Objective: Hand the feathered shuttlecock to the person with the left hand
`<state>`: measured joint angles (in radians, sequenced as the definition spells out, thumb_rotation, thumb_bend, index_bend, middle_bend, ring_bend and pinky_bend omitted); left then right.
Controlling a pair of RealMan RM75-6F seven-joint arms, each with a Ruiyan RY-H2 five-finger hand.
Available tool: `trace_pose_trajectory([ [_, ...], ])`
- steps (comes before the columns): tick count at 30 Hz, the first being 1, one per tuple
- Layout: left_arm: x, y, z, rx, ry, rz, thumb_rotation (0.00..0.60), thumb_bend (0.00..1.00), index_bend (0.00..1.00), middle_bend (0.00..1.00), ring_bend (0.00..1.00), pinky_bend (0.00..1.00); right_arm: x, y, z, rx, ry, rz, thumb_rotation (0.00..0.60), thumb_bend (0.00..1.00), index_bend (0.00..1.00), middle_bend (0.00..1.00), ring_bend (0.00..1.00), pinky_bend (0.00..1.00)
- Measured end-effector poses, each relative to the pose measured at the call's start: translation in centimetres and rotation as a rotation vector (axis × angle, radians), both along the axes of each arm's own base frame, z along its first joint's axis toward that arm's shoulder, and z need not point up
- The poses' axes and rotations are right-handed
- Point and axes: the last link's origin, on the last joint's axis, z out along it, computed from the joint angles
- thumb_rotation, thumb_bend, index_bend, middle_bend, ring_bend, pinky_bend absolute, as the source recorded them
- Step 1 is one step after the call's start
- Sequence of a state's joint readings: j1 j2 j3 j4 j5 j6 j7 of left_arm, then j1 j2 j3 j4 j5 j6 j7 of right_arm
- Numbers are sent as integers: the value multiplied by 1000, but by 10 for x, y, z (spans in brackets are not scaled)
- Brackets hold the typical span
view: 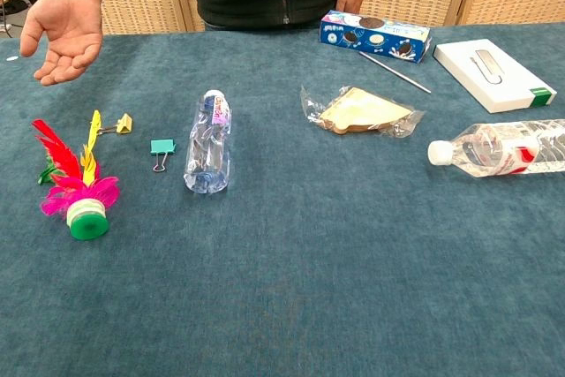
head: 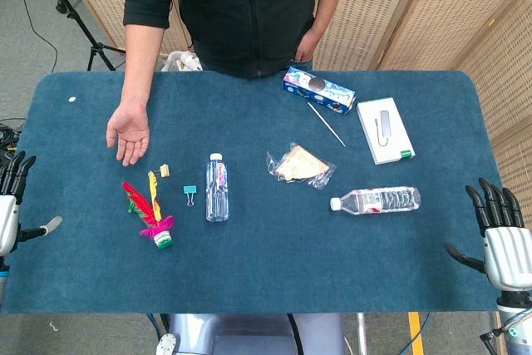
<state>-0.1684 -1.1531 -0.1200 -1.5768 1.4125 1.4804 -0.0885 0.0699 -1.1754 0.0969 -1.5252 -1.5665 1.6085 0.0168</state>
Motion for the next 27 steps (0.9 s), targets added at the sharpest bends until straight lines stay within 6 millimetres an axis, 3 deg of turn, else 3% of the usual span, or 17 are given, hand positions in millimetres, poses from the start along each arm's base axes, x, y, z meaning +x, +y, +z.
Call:
trace_pose_trajectory([
  [7,1,-1,-4,-26,12,-10,600,18,0,0,0,0,0,0,0,5,-6,-5,600,0,0,0,0,0],
  [11,7,-2,-15,-88,36,-66,600,95,1,0,0,0,0,0,2,1,-18,-7,600,0,0,0,0,0],
  [20,18,1,-74,-296,232,-247,600,205,138,0,0,0,-2,-1,2,13,-27,-18,600,0,0,0,0,0],
  [27,28,20,-116,-374,429,-342,600,262,201,0,0,0,-3,-2,4,13,-34,-27,600,0,0,0,0,0],
])
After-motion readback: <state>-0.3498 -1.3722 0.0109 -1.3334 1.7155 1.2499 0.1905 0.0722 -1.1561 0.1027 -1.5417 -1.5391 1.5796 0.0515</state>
